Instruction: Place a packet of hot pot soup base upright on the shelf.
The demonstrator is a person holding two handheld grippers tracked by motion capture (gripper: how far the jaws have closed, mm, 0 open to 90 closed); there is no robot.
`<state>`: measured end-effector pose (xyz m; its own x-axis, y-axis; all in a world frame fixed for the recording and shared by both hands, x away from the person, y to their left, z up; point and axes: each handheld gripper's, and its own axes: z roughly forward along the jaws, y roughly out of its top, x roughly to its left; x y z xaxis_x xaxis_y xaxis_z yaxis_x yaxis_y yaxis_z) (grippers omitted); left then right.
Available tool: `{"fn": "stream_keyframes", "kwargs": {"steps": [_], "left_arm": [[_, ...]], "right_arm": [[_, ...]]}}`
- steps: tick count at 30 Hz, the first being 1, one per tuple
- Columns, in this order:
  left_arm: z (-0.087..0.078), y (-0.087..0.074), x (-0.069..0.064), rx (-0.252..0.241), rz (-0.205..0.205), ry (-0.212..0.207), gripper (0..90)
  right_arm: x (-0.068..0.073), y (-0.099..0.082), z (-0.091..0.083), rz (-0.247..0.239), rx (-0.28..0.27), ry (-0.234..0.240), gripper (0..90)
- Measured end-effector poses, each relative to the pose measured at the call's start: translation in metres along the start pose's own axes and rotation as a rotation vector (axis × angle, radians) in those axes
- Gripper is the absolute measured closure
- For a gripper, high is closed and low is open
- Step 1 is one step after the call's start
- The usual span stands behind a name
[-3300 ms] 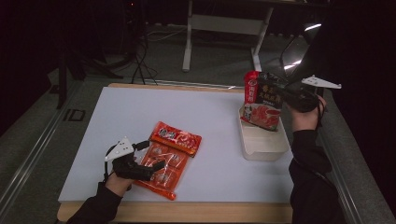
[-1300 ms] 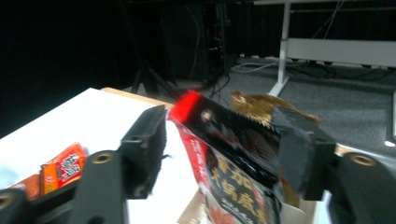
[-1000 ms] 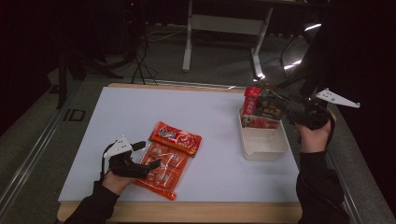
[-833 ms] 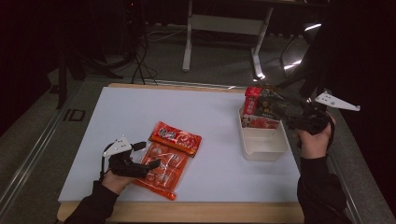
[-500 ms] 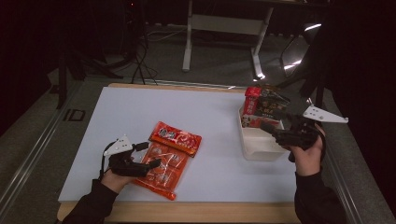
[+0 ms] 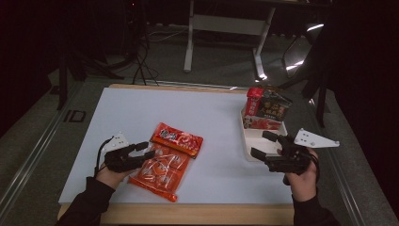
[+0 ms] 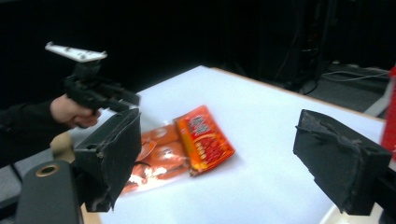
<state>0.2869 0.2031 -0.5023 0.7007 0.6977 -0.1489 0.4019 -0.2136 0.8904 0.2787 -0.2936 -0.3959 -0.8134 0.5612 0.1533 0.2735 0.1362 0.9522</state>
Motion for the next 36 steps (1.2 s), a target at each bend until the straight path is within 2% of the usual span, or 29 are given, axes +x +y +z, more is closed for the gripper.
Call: {"fn": "stream_keyframes", "kwargs": {"steps": [2, 4, 6, 8, 10, 15, 17, 20, 22, 23, 26, 29, 33, 36], "left_arm": [[0.003, -0.001, 0.001, 0.031, 0.018, 0.031, 65.7], [0.007, -0.002, 0.003, 0.060, 0.032, 0.036, 73.5], [0.011, -0.004, 0.006, 0.103, 0.036, 0.045, 81.9], [0.015, -0.006, 0.009, 0.140, 0.046, 0.071, 89.3], [0.017, -0.008, 0.012, 0.172, 0.052, 0.091, 89.9], [0.024, -0.013, 0.020, 0.212, 0.015, 0.120, 90.0], [0.027, -0.015, 0.020, 0.239, 0.020, 0.131, 90.0], [0.032, -0.018, 0.019, 0.270, 0.019, 0.127, 90.0], [0.036, -0.020, 0.019, 0.293, -0.011, 0.102, 90.0], [0.037, -0.021, 0.018, 0.291, -0.013, 0.109, 90.0], [0.039, -0.020, 0.014, 0.307, 0.007, 0.119, 90.0], [0.040, -0.020, 0.012, 0.317, 0.011, 0.124, 90.0], [0.041, -0.019, 0.008, 0.314, -0.003, 0.103, 90.0], [0.045, -0.018, 0.003, 0.321, 0.002, 0.090, 90.0]], "right_arm": [[0.003, -0.003, 0.001, 0.015, 0.003, 0.021, 15.2], [0.006, -0.007, 0.002, 0.028, 0.000, 0.043, 15.2], [0.008, -0.009, 0.003, 0.016, 0.008, 0.042, 15.3], [0.011, -0.011, 0.004, 0.019, 0.014, 0.055, 15.3], [0.014, -0.012, 0.005, 0.017, 0.021, 0.061, 15.3], [0.020, -0.013, 0.005, 0.016, 0.025, 0.087, 15.3], [0.022, -0.013, 0.005, 0.012, 0.028, 0.095, 15.3], [0.025, -0.012, 0.003, 0.006, 0.026, 0.098, 15.3], [0.025, -0.012, 0.003, 0.006, 0.025, 0.097, 15.3], [0.025, -0.012, 0.003, 0.005, 0.029, 0.098, 15.3], [0.025, -0.013, 0.004, 0.002, 0.040, 0.098, 15.3], [0.023, -0.014, 0.004, 0.008, 0.037, 0.100, 15.3], [0.023, -0.014, 0.004, 0.011, 0.035, 0.102, 15.4], [0.024, -0.014, 0.004, 0.009, 0.038, 0.100, 15.5]]}}
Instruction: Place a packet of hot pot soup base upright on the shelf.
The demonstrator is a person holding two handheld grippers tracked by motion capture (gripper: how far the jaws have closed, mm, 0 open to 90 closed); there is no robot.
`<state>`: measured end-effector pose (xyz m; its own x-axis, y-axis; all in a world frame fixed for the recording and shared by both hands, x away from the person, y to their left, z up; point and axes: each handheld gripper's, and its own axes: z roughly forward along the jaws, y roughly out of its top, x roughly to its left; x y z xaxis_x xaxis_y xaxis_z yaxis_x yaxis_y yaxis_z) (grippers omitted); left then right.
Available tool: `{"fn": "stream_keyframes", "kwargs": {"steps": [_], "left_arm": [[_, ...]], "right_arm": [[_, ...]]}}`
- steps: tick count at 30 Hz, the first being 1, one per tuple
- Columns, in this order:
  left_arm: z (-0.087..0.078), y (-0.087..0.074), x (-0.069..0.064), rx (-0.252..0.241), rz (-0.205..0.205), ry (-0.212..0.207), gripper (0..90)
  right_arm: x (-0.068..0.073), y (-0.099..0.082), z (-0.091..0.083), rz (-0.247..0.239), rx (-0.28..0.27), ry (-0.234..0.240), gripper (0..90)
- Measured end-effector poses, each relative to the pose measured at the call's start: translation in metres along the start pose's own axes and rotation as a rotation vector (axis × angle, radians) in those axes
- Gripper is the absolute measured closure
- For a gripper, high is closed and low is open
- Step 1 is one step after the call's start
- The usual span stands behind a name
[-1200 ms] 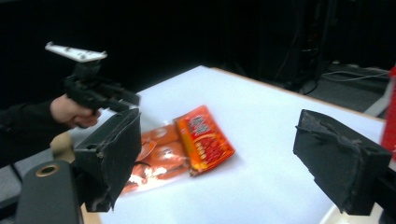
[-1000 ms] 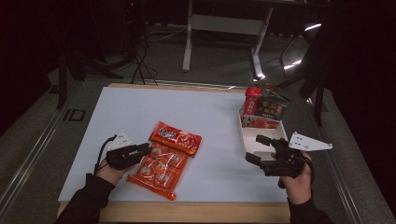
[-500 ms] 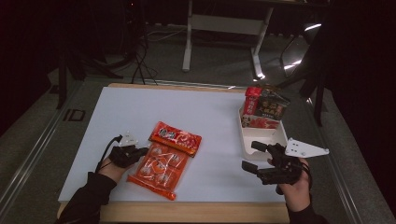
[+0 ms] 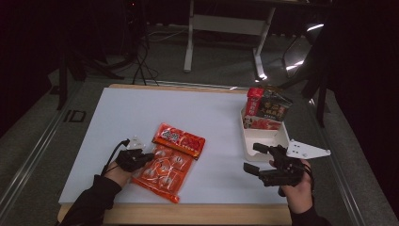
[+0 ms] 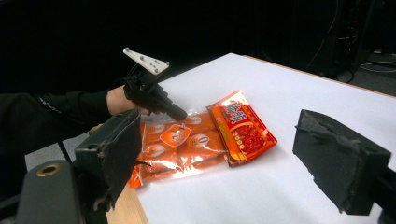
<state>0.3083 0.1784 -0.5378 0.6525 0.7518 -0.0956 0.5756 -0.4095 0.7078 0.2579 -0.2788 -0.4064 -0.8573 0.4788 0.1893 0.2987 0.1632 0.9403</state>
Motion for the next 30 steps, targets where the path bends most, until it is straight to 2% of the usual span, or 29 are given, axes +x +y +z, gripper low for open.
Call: {"fn": "stream_keyframes", "kwargs": {"steps": [5, 7, 13, 15, 17, 19, 21, 27, 30], "left_arm": [[0.006, 0.005, -0.008, 0.007, 0.002, -0.023, 90.0], [0.009, 0.008, -0.012, 0.008, 0.018, -0.028, 90.0], [0.017, 0.014, -0.021, 0.005, 0.030, -0.055, 90.0], [0.017, 0.015, -0.022, 0.005, 0.042, -0.048, 90.0], [0.014, 0.015, -0.021, -0.008, 0.050, -0.057, 90.0], [0.010, 0.014, -0.020, -0.013, 0.066, -0.044, 90.0], [0.004, 0.013, -0.018, -0.014, 0.059, -0.051, 90.0], [-0.015, 0.004, -0.015, 0.031, 0.075, -0.042, 90.0], [-0.022, -0.003, -0.014, 0.053, 0.069, -0.043, 90.0]], "right_arm": [[0.000, -0.001, 0.002, 0.000, 0.007, 0.004, 15.5], [0.001, -0.002, 0.002, -0.002, 0.012, 0.002, 15.5], [0.001, -0.002, 0.003, -0.001, 0.011, 0.011, 15.6], [0.002, -0.002, 0.003, -0.006, 0.012, 0.010, 15.6], [0.003, -0.002, 0.002, -0.007, 0.010, 0.011, 15.6], [0.003, -0.001, 0.002, -0.008, 0.008, 0.012, 15.6], [0.004, -0.001, 0.001, -0.007, 0.009, 0.011, 15.6], [0.006, -0.001, 0.003, -0.012, 0.015, 0.015, 15.6], [0.007, -0.001, 0.005, -0.012, 0.020, 0.017, 15.6]]}}
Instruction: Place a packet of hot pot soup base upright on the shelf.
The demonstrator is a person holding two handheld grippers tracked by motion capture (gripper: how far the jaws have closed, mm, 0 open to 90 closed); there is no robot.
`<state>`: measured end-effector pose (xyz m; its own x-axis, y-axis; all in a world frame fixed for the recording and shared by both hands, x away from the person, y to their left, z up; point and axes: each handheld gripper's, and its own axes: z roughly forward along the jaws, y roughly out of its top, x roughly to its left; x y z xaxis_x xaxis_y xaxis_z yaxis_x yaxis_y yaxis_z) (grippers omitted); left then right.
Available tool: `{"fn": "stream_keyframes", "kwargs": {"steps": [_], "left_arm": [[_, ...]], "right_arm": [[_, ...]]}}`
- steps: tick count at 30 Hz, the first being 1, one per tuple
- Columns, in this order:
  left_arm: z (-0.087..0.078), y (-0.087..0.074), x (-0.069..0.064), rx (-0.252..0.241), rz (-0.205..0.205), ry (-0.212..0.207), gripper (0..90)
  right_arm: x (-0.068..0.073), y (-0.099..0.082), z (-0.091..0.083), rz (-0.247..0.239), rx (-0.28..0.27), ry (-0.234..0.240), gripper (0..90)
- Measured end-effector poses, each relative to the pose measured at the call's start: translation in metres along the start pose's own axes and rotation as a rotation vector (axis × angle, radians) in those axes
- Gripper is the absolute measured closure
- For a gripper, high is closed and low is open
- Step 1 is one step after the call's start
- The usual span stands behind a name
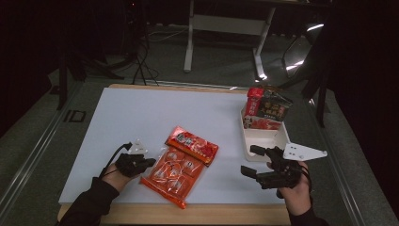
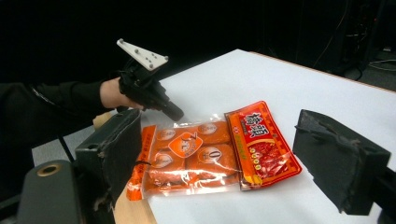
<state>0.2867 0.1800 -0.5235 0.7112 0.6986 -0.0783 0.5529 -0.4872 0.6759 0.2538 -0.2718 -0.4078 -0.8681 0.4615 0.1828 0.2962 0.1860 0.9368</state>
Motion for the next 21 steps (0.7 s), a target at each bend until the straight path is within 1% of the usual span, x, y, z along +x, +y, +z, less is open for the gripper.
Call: {"fn": "stream_keyframes", "kwargs": {"steps": [3, 6, 7, 8, 11, 13, 16, 17, 18, 21], "left_arm": [[-0.002, -0.005, -0.003, 0.017, 0.009, -0.014, 90.0], [0.001, -0.007, -0.007, 0.040, 0.021, -0.042, 90.0], [0.003, -0.008, -0.009, 0.049, 0.027, -0.045, 90.0], [0.004, -0.008, -0.011, 0.052, 0.033, -0.036, 90.0], [0.004, -0.009, -0.011, 0.050, 0.017, -0.048, 90.0], [0.005, -0.010, -0.011, 0.044, 0.003, -0.068, 90.0], [0.007, -0.009, -0.016, 0.041, 0.004, -0.091, 90.0], [0.007, -0.009, -0.016, 0.041, 0.004, -0.091, 90.0], [0.009, -0.008, -0.018, 0.039, 0.004, -0.104, 90.0], [0.013, -0.005, -0.023, 0.036, 0.002, -0.106, 90.0]], "right_arm": [[0.002, 0.001, 0.000, -0.004, 0.001, 0.004, 15.6], [0.002, 0.002, -0.001, -0.004, -0.004, 0.003, 15.6], [0.002, 0.002, -0.001, -0.005, -0.005, 0.000, 15.6], [0.002, 0.002, -0.002, -0.004, -0.004, -0.001, 15.6], [0.004, 0.001, -0.002, -0.008, 0.003, -0.005, 15.6], [0.004, 0.000, -0.002, -0.010, 0.007, -0.006, 15.6], [0.002, -0.001, -0.003, -0.006, 0.010, -0.012, 15.6], [0.002, -0.001, -0.003, -0.006, 0.010, -0.012, 15.6], [0.001, -0.001, -0.003, -0.002, 0.007, -0.012, 15.6], [0.002, -0.002, -0.002, -0.002, 0.009, -0.008, 15.6]]}}
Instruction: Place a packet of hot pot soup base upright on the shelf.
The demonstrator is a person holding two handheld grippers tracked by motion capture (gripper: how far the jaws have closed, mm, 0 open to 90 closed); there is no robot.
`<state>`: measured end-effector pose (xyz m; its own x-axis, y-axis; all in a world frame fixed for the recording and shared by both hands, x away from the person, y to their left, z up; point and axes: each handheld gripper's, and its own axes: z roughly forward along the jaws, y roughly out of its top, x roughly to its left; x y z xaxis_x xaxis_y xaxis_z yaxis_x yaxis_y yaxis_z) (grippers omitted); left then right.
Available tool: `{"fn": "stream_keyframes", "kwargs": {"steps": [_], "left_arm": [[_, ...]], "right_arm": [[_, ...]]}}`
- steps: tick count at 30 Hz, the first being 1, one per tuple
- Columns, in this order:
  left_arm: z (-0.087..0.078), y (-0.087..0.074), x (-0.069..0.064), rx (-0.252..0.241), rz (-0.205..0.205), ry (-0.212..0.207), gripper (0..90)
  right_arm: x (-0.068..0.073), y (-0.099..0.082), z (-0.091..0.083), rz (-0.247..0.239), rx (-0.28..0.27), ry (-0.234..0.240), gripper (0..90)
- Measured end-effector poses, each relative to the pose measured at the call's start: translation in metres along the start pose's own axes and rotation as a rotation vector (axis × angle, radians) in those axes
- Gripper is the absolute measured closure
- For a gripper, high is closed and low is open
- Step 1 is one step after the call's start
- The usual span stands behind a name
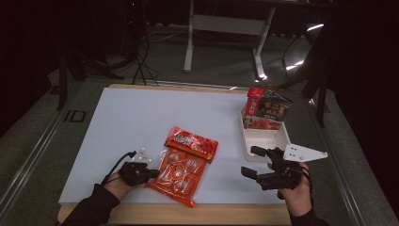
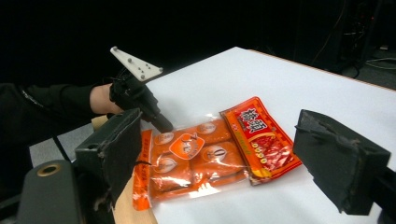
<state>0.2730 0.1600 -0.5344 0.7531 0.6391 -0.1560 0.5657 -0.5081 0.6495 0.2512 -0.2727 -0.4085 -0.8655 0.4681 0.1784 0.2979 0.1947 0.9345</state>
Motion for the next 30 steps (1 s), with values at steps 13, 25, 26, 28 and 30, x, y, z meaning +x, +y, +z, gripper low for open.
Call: {"fn": "stream_keyframes", "kwargs": {"steps": [13, 25, 26, 28, 30], "left_arm": [[0.022, 0.019, -0.020, -0.005, 0.036, -0.066, 90.0], [0.040, 0.037, -0.030, -0.014, 0.070, -0.106, 90.0], [0.040, 0.038, -0.029, -0.015, 0.071, -0.105, 90.0], [0.040, 0.038, -0.028, -0.028, 0.063, -0.102, 90.0], [0.040, 0.037, -0.028, -0.038, 0.071, -0.092, 90.0]], "right_arm": [[0.001, 0.000, 0.000, -0.007, -0.001, 0.005, 16.0], [0.002, -0.001, -0.001, -0.006, -0.006, 0.008, 16.0], [0.002, -0.001, -0.001, -0.006, -0.005, 0.007, 16.0], [0.002, -0.001, -0.002, -0.007, -0.008, 0.008, 16.0], [0.002, 0.000, -0.002, -0.006, -0.009, 0.011, 16.0]]}}
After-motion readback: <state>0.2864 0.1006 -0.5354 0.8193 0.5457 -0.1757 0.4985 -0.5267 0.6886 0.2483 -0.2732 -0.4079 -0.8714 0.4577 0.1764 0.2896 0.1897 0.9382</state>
